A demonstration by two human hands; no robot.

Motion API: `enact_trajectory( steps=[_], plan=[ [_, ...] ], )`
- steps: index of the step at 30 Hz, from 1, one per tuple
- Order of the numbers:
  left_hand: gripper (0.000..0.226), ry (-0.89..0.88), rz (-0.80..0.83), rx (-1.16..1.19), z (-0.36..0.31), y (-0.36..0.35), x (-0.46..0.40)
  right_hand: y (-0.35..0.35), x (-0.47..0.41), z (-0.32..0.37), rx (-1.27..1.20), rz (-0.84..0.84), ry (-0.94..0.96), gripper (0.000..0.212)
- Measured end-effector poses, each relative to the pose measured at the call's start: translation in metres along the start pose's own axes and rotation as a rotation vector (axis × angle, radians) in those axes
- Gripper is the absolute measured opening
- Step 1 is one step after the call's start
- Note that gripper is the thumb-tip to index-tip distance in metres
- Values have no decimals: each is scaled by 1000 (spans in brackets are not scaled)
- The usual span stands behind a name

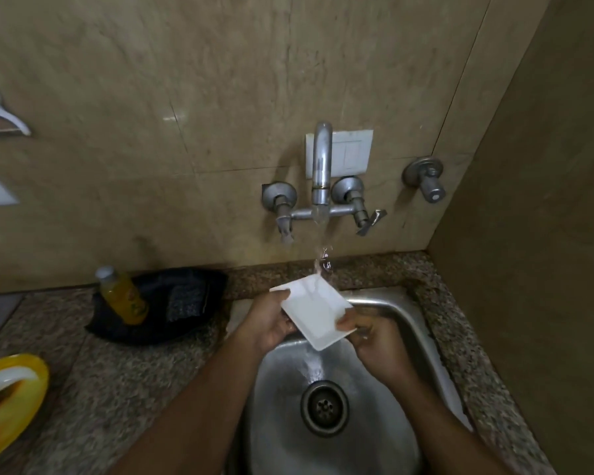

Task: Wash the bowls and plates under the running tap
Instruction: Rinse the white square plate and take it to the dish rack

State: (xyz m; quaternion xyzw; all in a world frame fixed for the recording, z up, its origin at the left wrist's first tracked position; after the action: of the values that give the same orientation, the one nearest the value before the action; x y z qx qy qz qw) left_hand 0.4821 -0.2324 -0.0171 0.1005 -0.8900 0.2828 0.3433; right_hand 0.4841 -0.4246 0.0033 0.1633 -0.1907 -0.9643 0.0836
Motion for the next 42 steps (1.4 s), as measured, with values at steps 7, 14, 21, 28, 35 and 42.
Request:
enact_trajectory(
  steps=[7, 14, 21, 28, 35, 42],
  plan=[
    [28, -178, 39, -189, -3, -13, 2, 31, -2, 8, 86, -85, -41, 33],
    [16, -412, -212, -624, -25, -1, 37, 55, -68, 53, 89, -219, -235, 42],
    [21, -615, -238, -697, -28, 34, 84, 57, -97, 73, 275, -323, -183, 22],
    [45, -670, -310, -664, -21, 60, 104, 60, -97, 87, 435, -314, -76, 19],
    [41, -670, -302, -629, -20, 52, 114, -8, -13, 51, 202, 122, -225, 29],
    [35, -684, -127, -686, -20, 29, 122, -32, 18, 50, 127, 237, -179, 13]
  ],
)
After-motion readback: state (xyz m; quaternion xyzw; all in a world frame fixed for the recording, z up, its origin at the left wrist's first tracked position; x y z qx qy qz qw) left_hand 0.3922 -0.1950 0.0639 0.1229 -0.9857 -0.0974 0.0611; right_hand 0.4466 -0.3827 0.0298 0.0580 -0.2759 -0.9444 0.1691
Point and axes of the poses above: each hand's wrist, its own x-axis away from the middle knuckle, its own y-axis out of the back of the hand, z = x × y, the point moved 8 cm from there along -x, towards the middle knuckle, and after that the axes turned 6 degrees about y, right-handed, at the moved point
